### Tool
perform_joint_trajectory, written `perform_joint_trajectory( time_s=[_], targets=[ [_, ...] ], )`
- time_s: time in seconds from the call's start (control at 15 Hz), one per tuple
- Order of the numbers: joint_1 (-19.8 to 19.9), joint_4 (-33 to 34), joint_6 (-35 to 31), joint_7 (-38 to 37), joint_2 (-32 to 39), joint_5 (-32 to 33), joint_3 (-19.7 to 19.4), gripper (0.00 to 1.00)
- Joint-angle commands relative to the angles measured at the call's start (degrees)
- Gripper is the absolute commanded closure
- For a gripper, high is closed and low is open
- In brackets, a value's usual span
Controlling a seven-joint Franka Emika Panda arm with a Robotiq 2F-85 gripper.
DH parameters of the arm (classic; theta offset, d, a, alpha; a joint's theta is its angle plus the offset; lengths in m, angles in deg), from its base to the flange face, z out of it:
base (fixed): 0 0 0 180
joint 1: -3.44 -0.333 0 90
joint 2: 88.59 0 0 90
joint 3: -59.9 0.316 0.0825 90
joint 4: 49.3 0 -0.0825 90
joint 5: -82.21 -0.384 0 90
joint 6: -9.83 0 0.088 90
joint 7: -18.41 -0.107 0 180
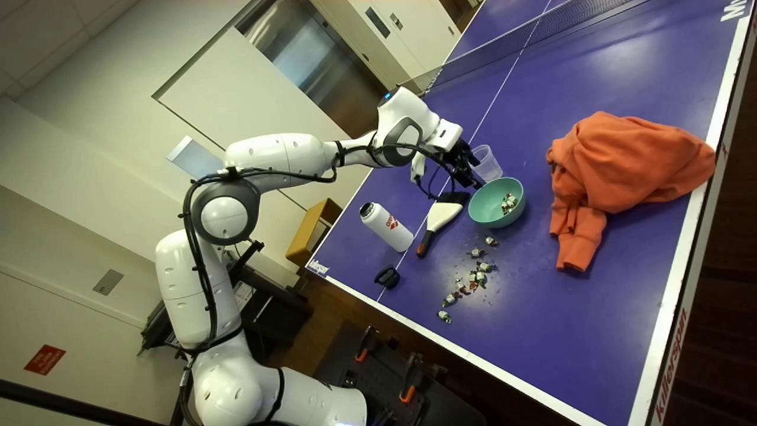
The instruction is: Move the cup backwards, empty the bowl then sweep the table.
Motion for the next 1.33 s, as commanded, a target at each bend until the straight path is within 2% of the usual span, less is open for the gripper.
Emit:
perform_joint_trajectory(
  time_s=[0.0, 0.27, 0.47, 0.53, 0.93, 1.0, 1.27],
  targets=[
    [1.5, -14.1, -8.9, 5.9, -6.5, -2.8, 0.5, 0.0],
    [3.4, -26.4, -15.9, 13.5, -9.9, -7.0, 1.5, 0.0],
    [6.0, -32.8, -21.1, 21.2, -11.0, -13.2, 4.5, 0.0],
    [2.8, -27.0, -17.8, 18.1, -7.2, -11.6, 0.9, 0.0],
    [2.6, -27.3, -18.5, 18.9, -7.0, -12.1, 0.6, 0.0],
    [0.9, -26.2, -18.4, 16.5, -6.0, -11.1, -1.0, 0.0],
    [-0.4, -22.2, -18.0, 14.4, -3.0, -11.5, -2.3, 0.0]
  ],
)
